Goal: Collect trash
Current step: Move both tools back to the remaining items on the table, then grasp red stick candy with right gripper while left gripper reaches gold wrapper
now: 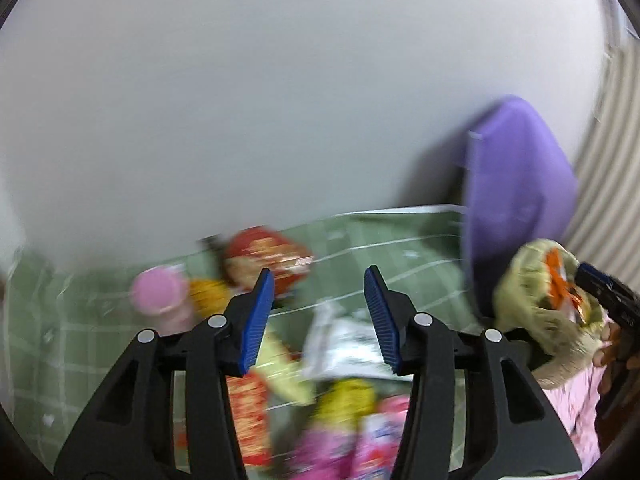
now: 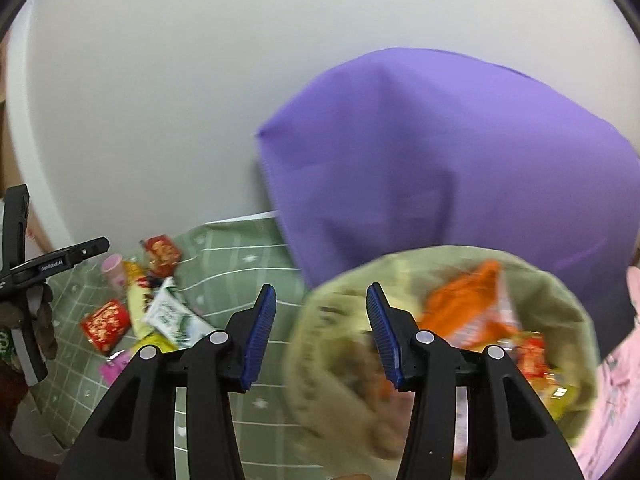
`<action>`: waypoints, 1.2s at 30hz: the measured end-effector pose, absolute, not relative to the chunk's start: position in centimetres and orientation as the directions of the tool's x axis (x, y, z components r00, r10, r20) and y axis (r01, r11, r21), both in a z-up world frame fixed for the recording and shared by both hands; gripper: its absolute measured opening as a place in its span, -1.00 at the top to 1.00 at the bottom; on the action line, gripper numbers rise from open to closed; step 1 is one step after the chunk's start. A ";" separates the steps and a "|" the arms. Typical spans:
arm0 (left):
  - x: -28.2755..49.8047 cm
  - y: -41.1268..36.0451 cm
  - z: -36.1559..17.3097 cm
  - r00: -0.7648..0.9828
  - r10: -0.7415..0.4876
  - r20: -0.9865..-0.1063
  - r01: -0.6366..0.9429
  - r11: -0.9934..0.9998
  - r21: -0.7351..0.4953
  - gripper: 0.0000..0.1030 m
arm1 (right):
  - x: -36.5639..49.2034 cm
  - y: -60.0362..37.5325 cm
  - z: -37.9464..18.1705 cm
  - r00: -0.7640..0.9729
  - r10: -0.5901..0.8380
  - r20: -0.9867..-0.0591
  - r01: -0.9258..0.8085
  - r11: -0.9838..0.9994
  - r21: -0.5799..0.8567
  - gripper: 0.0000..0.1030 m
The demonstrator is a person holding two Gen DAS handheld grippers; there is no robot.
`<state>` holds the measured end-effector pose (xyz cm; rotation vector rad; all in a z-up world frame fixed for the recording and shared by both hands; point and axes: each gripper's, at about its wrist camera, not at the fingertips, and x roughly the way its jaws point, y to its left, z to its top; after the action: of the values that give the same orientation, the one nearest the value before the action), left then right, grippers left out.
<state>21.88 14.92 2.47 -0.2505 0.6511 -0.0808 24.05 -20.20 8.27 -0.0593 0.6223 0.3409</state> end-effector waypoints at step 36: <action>18.6 28.0 -4.7 0.753 -0.071 -0.655 -0.214 0.914 -0.345 0.12 | 34.9 12.4 -3.1 0.381 0.462 -0.801 -0.831 0.551 -0.078 0.62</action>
<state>18.55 27.96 -4.68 -0.4193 0.7198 0.0807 34.87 12.45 -3.05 -0.5229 0.8153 0.8741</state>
